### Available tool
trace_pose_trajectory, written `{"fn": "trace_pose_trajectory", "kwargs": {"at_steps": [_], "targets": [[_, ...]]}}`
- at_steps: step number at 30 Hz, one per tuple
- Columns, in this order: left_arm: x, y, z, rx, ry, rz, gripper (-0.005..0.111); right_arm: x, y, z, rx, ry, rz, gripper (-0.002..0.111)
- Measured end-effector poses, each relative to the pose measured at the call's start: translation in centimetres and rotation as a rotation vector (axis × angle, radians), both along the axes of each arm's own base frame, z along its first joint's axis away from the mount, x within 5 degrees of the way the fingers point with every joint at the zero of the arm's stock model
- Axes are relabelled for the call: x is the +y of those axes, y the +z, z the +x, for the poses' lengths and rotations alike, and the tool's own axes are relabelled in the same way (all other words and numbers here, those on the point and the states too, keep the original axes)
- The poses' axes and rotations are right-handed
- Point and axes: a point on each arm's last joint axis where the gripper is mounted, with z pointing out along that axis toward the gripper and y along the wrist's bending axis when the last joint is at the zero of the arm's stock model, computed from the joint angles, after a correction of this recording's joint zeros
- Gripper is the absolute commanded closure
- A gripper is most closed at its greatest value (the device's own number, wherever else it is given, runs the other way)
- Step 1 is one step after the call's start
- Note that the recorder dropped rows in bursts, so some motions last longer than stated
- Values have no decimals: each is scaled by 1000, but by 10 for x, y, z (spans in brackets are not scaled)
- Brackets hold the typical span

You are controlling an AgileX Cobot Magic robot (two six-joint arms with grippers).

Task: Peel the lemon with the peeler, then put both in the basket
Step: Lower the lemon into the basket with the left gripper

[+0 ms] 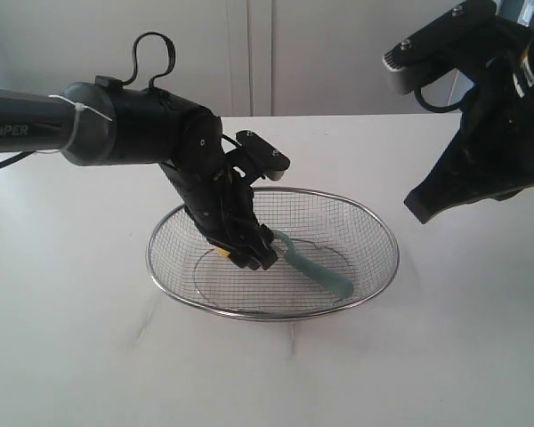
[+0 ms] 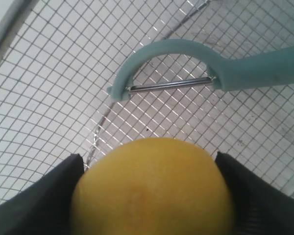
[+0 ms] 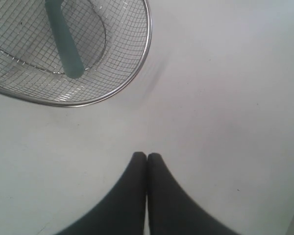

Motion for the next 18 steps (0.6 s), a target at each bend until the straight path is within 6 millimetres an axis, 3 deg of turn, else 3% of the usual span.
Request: {"fn": "trace_pose_trajectory", "kwargs": {"at_steps": [3, 7, 18], "targets": [[-1, -7, 1, 15, 5, -1, 102, 0, 0, 0, 0, 0, 0, 108], [-2, -15, 1, 31, 5, 11, 82, 0, 0, 0, 0, 0, 0, 108], [-3, -15, 2, 29, 4, 8, 38, 0, 0, 0, 0, 0, 0, 108]]}}
